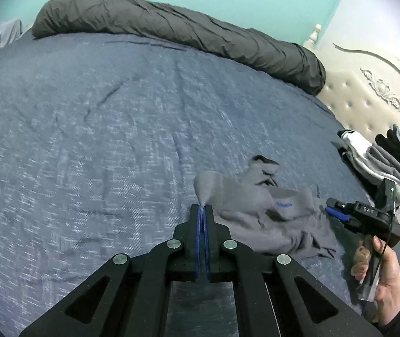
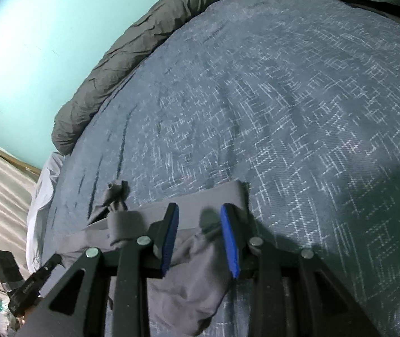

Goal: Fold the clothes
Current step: 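Grasp the grey briefs with the left gripper while the right gripper holds the waistband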

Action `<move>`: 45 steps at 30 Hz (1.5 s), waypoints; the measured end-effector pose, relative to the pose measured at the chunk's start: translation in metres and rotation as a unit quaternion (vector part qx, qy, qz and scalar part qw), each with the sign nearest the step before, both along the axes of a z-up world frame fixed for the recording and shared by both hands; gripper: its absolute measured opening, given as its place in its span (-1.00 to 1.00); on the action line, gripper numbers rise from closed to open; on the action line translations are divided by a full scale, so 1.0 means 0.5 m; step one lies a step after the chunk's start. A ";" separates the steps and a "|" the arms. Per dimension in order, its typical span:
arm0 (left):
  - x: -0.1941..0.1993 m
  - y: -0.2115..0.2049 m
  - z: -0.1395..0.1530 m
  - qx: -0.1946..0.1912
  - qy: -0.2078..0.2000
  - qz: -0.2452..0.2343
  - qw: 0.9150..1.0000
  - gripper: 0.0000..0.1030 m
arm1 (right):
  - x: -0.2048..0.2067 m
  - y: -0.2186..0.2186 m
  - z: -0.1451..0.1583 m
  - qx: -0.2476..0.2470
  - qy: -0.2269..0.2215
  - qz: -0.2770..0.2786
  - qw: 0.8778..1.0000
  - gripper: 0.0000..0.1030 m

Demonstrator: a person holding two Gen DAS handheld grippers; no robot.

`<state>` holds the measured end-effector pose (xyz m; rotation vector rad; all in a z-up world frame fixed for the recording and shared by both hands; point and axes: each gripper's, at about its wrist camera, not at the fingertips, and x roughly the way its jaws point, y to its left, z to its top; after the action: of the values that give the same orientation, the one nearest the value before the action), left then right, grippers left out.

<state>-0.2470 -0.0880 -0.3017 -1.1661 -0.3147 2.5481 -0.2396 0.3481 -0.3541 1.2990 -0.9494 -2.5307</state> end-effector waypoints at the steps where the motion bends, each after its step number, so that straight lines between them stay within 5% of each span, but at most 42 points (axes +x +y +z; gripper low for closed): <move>1: 0.000 -0.003 0.001 0.002 0.002 0.001 1.000 -0.97 | 0.000 -0.004 0.003 0.014 -0.002 -0.004 1.000 -0.40; 7: -0.007 -0.010 -0.014 0.016 -0.005 0.000 1.000 -0.97 | 0.005 -0.040 0.057 0.059 0.042 -0.007 0.997 -0.40; 11: -0.013 -0.014 -0.021 0.015 -0.007 -0.002 1.000 -0.97 | -0.006 -0.105 0.080 0.038 0.057 0.062 0.996 -0.40; 15: -0.017 -0.020 -0.024 0.015 -0.007 -0.005 1.000 -0.97 | -0.020 -0.163 0.052 0.037 0.034 0.106 0.993 -0.21; 20: -0.013 -0.020 -0.025 0.014 -0.004 -0.010 1.000 -0.97 | -0.031 -0.206 0.027 0.033 0.023 0.135 0.990 -0.21; 22: -0.012 -0.019 -0.026 0.012 -0.004 -0.010 1.000 -0.97 | -0.038 -0.220 0.022 0.040 0.022 0.139 0.989 -0.35; 24: -0.011 -0.018 -0.028 0.011 -0.005 -0.010 1.000 -0.97 | -0.039 -0.225 0.013 0.043 0.016 0.139 0.989 -0.79; 29: -0.014 -0.009 -0.031 0.014 -0.010 -0.009 1.000 -0.97 | -0.021 -0.191 0.034 0.041 0.036 0.116 0.992 -0.93; 45: -0.051 0.057 -0.040 0.045 -0.028 -0.014 0.999 -0.75 | 0.021 -0.031 0.071 0.049 0.074 0.049 0.995 -0.94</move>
<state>-0.2724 -0.0597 -0.3219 -1.2009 -0.4184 2.4536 -0.2292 0.3325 -0.3187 1.1344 -0.7225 -2.5841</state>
